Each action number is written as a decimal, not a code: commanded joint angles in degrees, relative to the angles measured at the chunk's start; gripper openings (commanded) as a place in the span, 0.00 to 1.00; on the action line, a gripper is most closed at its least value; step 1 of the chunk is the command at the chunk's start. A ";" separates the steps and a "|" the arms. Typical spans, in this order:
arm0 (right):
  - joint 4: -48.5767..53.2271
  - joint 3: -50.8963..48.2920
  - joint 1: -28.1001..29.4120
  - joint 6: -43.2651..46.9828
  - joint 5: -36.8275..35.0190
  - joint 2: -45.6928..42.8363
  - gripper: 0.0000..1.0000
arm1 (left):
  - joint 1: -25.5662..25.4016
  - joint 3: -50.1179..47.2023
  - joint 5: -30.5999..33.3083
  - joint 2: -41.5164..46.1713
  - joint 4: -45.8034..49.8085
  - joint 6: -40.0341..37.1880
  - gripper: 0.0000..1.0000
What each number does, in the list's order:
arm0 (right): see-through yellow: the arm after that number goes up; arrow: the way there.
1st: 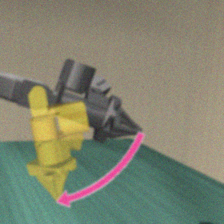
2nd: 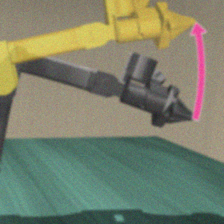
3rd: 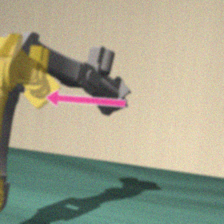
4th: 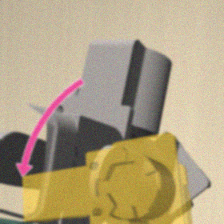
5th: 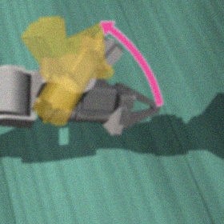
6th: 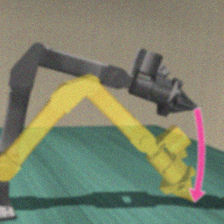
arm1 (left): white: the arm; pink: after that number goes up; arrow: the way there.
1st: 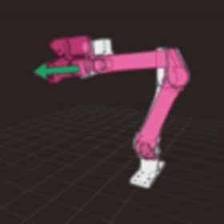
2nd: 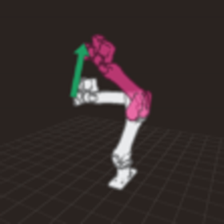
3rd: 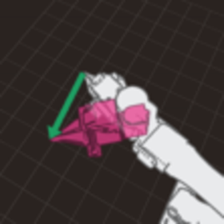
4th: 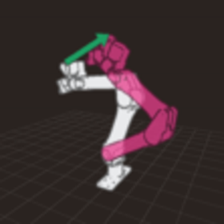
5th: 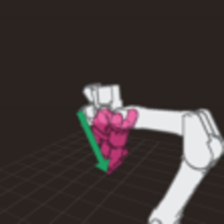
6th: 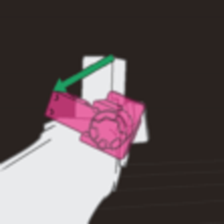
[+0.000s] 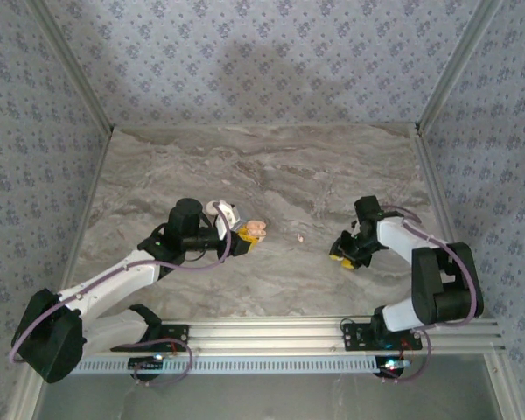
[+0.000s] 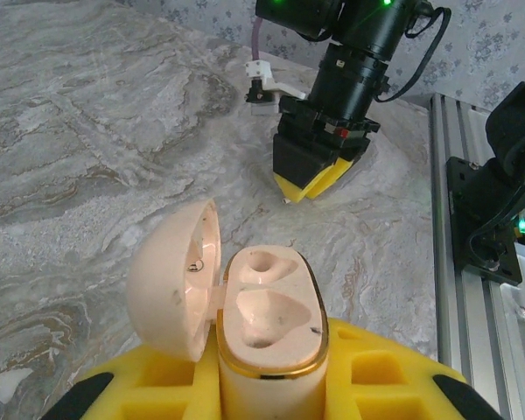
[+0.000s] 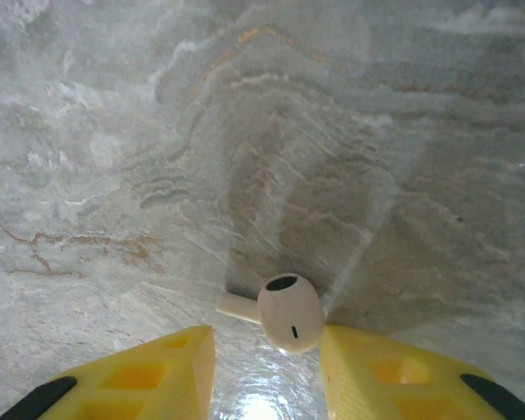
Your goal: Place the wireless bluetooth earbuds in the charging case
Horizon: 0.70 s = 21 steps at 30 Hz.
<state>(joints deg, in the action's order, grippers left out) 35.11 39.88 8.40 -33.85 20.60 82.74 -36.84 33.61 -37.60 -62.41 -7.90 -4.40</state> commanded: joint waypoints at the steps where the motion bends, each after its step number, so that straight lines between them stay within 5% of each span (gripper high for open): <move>1: -7.07 3.84 0.23 1.83 -0.04 2.63 0.39 | 0.36 2.25 -0.37 0.80 0.30 -0.17 0.20; 13: -0.98 9.10 1.59 5.46 -2.57 3.77 0.38 | 0.46 2.18 0.08 1.59 1.20 -0.54 0.20; 21: 15.52 18.24 4.73 20.22 -8.56 5.22 0.38 | 0.80 2.45 -0.28 2.71 2.81 -1.40 0.20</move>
<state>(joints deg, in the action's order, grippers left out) 42.04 54.72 11.97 -22.28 15.29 86.87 -36.45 33.69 -37.43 -61.43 -5.76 -4.73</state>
